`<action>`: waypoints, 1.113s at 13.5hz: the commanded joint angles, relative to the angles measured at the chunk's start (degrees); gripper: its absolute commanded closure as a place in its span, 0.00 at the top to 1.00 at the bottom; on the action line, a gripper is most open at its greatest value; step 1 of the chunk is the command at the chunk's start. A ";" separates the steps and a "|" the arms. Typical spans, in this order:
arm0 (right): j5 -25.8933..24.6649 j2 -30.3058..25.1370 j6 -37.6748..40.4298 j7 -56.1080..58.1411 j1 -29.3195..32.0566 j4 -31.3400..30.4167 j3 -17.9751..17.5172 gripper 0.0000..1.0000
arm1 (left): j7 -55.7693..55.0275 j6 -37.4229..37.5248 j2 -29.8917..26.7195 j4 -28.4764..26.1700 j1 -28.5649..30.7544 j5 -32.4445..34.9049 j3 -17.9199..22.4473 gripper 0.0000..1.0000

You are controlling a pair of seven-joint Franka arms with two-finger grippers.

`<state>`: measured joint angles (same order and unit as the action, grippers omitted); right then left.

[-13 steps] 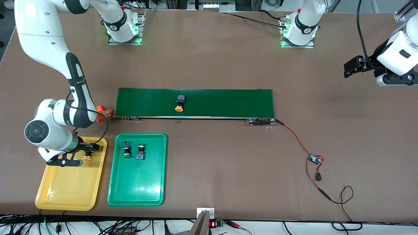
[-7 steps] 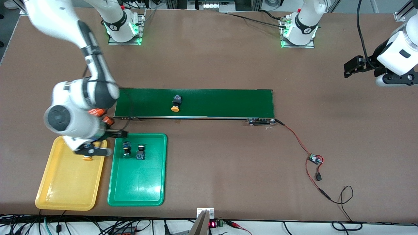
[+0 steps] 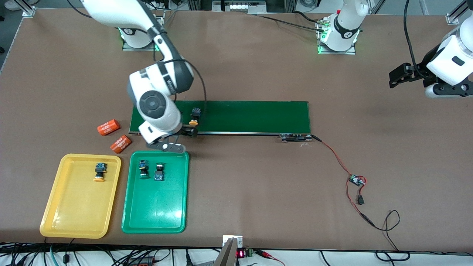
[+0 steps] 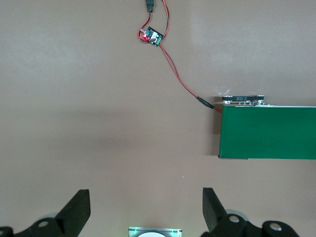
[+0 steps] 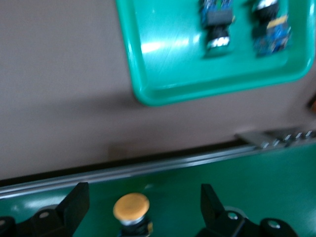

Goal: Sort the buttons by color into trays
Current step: 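Move the right gripper back to the belt and grasp the second yellow button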

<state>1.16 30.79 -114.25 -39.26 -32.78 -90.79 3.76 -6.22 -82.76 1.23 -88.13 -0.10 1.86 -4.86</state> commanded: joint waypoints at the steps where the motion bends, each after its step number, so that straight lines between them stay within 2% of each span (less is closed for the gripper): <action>1: 1.56 -1.87 0.17 -4.84 -2.36 -4.04 0.55 1.00 | 1.30 1.37 0.79 1.91 0.19 -0.63 -0.15 1.00; 7: 1.56 -3.45 -0.79 -5.56 -3.25 -11.42 -0.33 1.00 | 1.30 1.37 0.79 1.91 0.19 -0.63 -0.15 1.00; 9: 1.56 -3.54 -0.97 -5.56 -3.17 -12.22 -0.42 1.00 | 1.30 1.46 0.79 1.91 0.19 -0.63 -0.06 1.00; 10: 1.56 -3.54 -1.15 -5.56 -3.08 -12.57 -0.42 0.97 | 1.30 1.46 0.79 1.91 0.19 -0.63 -0.06 1.00; 12: 1.56 -3.63 -1.41 -5.56 -3.08 -13.62 -0.42 0.77 | 1.30 1.46 0.79 1.91 0.19 -0.63 -0.15 1.00; 15: 1.47 -3.98 -2.29 -4.86 -3.08 -15.55 -0.42 0.63 | 1.30 1.46 0.79 1.91 0.19 -0.63 -0.15 1.00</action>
<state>2.01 29.04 -114.83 -44.10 -35.99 -102.82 3.70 -6.22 -82.76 1.23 -88.13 -0.10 1.86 -4.86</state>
